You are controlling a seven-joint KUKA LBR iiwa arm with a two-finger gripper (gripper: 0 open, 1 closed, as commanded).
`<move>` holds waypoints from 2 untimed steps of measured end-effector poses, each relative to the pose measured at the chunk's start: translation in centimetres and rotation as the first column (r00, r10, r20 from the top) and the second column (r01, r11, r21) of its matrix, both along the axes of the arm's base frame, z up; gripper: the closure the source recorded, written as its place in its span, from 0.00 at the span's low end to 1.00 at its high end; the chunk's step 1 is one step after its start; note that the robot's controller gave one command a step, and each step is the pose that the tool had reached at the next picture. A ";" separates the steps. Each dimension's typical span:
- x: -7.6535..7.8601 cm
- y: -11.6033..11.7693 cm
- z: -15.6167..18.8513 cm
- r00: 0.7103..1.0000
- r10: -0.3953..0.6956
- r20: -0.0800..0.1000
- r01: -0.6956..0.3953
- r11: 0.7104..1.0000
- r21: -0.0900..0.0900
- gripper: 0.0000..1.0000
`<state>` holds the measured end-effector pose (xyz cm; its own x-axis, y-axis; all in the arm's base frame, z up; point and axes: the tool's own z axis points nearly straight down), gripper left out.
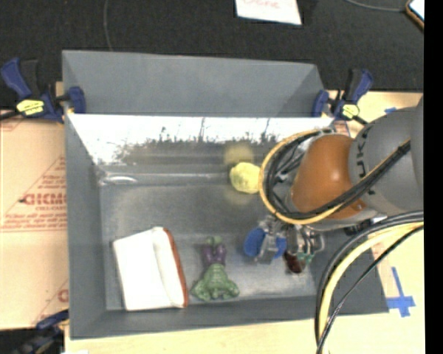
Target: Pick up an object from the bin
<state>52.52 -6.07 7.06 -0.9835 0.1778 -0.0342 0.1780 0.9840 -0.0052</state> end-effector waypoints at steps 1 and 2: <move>-0.1 0.0 1.4 1.000 0.002 -0.002 -0.002 1.000 0.000 1.00; 0.0 0.0 2.9 1.000 0.003 0.003 -0.003 1.000 0.000 1.00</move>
Offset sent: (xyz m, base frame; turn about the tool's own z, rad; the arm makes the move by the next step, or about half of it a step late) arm -0.0010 0.0001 0.0180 -0.0011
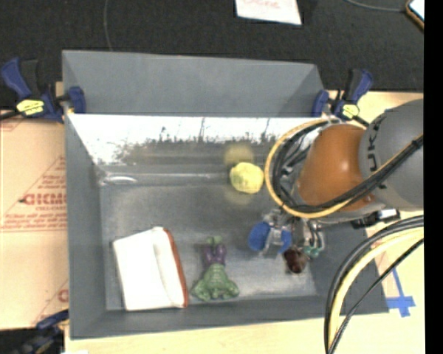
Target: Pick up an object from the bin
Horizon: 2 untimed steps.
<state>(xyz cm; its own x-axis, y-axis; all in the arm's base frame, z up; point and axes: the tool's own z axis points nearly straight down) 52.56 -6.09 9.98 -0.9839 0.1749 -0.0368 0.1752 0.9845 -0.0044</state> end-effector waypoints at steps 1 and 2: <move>0.0 0.0 2.3 1.000 0.003 0.000 -0.003 1.000 0.000 1.00; 0.0 0.0 4.6 1.000 0.005 0.001 -0.005 1.000 0.001 1.00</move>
Offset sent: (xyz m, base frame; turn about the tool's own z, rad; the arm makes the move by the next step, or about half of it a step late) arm -0.0003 0.0001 0.0564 -0.0016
